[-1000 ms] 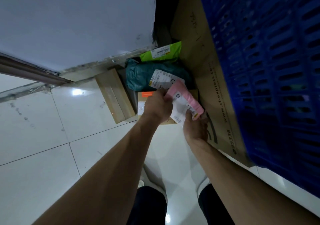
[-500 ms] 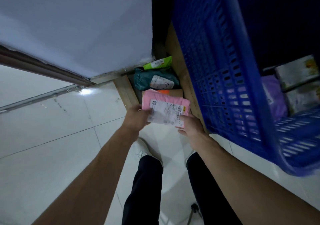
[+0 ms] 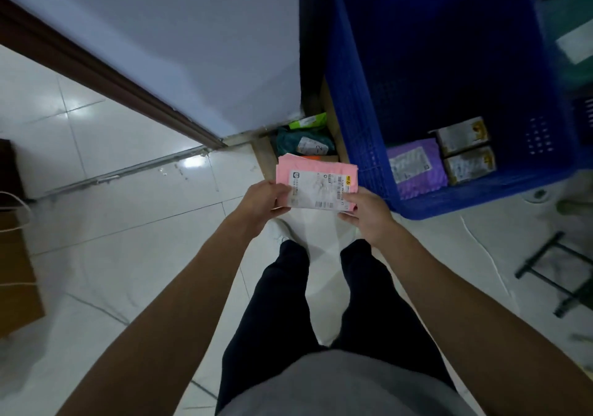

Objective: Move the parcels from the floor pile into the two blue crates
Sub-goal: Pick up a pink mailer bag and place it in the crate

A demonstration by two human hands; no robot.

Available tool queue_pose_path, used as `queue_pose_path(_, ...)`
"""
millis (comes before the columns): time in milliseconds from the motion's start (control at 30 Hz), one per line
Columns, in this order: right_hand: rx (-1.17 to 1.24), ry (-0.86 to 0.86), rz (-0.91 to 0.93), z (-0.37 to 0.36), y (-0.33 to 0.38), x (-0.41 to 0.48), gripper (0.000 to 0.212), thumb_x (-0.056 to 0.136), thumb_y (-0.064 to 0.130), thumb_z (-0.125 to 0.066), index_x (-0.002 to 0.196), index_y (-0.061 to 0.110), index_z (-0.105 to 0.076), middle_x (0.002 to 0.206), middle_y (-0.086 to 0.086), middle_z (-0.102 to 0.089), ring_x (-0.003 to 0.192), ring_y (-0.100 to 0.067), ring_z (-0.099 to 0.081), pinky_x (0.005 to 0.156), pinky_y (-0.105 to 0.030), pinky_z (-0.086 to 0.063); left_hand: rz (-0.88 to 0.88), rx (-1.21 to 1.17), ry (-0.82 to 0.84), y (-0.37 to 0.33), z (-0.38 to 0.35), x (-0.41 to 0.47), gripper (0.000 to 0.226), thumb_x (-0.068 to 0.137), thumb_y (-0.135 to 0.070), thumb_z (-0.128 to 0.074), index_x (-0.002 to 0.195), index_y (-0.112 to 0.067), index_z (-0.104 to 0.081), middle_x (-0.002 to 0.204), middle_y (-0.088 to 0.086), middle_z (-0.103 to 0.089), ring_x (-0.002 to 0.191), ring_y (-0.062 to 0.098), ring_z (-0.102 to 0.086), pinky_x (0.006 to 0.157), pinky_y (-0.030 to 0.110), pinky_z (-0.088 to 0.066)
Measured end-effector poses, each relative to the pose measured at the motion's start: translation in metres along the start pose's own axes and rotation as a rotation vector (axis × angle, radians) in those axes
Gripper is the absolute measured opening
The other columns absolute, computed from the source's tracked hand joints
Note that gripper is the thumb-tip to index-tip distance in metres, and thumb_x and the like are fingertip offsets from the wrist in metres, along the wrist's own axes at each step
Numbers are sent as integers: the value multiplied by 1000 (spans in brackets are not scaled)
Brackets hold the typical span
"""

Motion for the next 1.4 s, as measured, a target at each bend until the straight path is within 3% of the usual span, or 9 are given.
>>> queue_pose_path(200,-125,52,121,36,37,-55,20,97,6,-56,108,19,-67,119,-10,-69,106,-24,-67,85,-37,-58,-71,77,48,-28,-26,-64,29,97,-19,-55,123,-8,-62,114,11,-71,107,28,-68,97,42,-55)
queue_pose_path(333,-219,63,204,71,62,-78,23,98,7,-54,115,13,-67,116,-9,-72,106,-27,-68,95,-50,-55,-138,81,58,-38,-59,-90,27,98,-13,-53,123,-12,-64,114,10,-72,103,28,-69,88,38,-57)
queue_pose_path(500,-307,20,291,123,91,-88,23,99,7,-52,116,13,-67,117,-6,-71,99,-21,-69,81,-38,-60,-196,168,35,-50,-111,-105,24,98,-7,-53,119,-8,-66,109,9,-74,97,25,-70,89,38,-57)
queue_pose_path(667,-318,30,314,160,115,-94,28,100,6,-50,123,7,-65,118,-8,-69,97,-20,-68,84,-40,-60,-237,212,-65,-66,-151,-107,18,96,-4,-56,107,-5,-70,106,9,-74,86,19,-71,70,28,-59)
queue_pose_path(900,-223,-22,269,189,134,-101,19,101,16,-53,115,10,-64,111,-9,-69,88,-16,-67,84,-40,-60,-351,367,-72,-87,-185,-123,16,94,-1,-53,90,-7,-67,98,9,-71,96,25,-69,88,41,-58)
queue_pose_path(1067,-178,-74,316,193,143,-111,18,101,16,-50,113,11,-63,111,-9,-70,94,-19,-68,78,-36,-60,-407,454,-46,-103,-187,-121,11,94,-4,-58,96,-4,-69,100,11,-72,81,15,-69,68,24,-60)
queue_pose_path(1167,-190,-100,381,190,148,-120,21,101,16,-48,119,13,-59,111,-7,-70,95,-17,-67,72,-32,-59,-417,449,-14,-110,-186,-117,8,95,-5,-61,95,-9,-68,98,10,-73,82,17,-71,72,27,-60)
queue_pose_path(1267,-163,-162,429,189,154,-131,26,99,14,-49,124,14,-55,103,-3,-67,88,-12,-65,67,-28,-56,-401,468,18,-113,-187,-121,7,96,-4,-59,100,-4,-65,89,10,-71,75,17,-69,60,22,-59)
queue_pose_path(1400,-171,-237,492,193,160,-134,29,98,13,-51,127,12,-56,105,-5,-66,87,-15,-66,67,-29,-56,-435,544,32,-119,-191,-115,9,96,-6,-59,99,-3,-67,97,18,-73,87,30,-72,80,41,-60)
Point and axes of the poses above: each hand's wrist, its own x-axis towards the middle knuckle, its own z-axis out of the back of the hand, y = z × x, the point moved 6 cm from there along x, towards the middle knuckle
